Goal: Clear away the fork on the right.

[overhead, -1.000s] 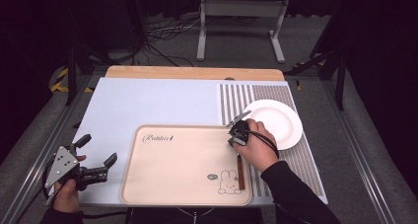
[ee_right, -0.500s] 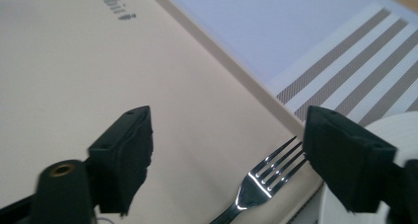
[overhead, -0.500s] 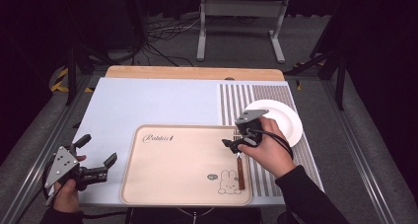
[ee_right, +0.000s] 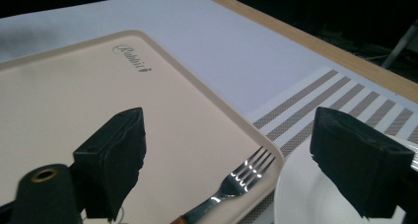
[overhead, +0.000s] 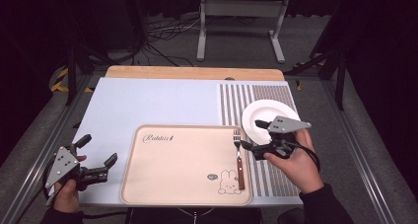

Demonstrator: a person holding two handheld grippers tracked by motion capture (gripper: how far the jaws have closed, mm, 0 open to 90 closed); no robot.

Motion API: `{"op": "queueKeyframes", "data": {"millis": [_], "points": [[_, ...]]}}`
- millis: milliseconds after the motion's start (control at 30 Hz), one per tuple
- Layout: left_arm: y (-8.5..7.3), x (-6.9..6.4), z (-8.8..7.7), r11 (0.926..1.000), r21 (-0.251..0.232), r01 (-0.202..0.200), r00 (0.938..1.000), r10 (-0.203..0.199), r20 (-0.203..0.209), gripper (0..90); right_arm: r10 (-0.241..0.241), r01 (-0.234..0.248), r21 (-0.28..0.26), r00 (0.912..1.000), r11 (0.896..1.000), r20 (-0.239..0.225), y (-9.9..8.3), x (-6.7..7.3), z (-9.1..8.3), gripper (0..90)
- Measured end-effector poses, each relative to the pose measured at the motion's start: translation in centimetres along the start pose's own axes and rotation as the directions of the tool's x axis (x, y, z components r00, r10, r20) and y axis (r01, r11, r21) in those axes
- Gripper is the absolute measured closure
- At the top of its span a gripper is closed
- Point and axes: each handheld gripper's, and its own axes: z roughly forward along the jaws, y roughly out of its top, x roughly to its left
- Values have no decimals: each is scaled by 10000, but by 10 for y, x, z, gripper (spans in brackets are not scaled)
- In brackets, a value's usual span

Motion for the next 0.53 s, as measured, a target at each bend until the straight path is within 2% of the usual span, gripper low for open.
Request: {"op": "queueKeyframes", "data": {"millis": [67,100,133,167,300,367,400,433,500,533], "points": [[0,0,0,10000,-55,20,10000,-20,-23,0,-10,11,-424,10000,9991,14,-9,-4,-9,127],[0,0,0,10000,-55,20,10000,-20,-23,0,-10,11,-424,10000,9991,14,-9,-4,-9,127],[0,0,0,10000,-65,55,10000,-55,-30,0,-62,64,-1089,10000,9940,26,-20,-9,-18,123],[0,0,0,10000,-73,47,10000,-47,-48,0,-3,8,-1297,10000,9916,39,-23,-10,-21,118],[0,-1,0,10000,-57,52,10000,-52,-57,0,189,-159,-2434,9998,9698,102,-46,-18,-34,116],[0,-1,-1,9999,-117,29,10000,-30,-88,0,294,-295,-3091,9996,9506,-48,-59,-21,-38,125],[0,-1,-1,9999,-117,29,10000,-30,-88,0,294,-295,-3091,9996,9506,-48,-59,-21,-38,125],[0,-1,-1,9999,-139,32,10000,-33,-68,0,359,-345,-3414,9994,9393,-22,-67,-23,-40,130],[1,0,-1,9999,-133,-26,10000,26,-33,0,276,-294,-3375,9996,9408,-102,-80,-28,-42,136],[1,0,-1,9999,-143,-18,10000,18,-27,0,276,-294,-3375,9996,9408,-102,-80,-28,-42,136]]}}
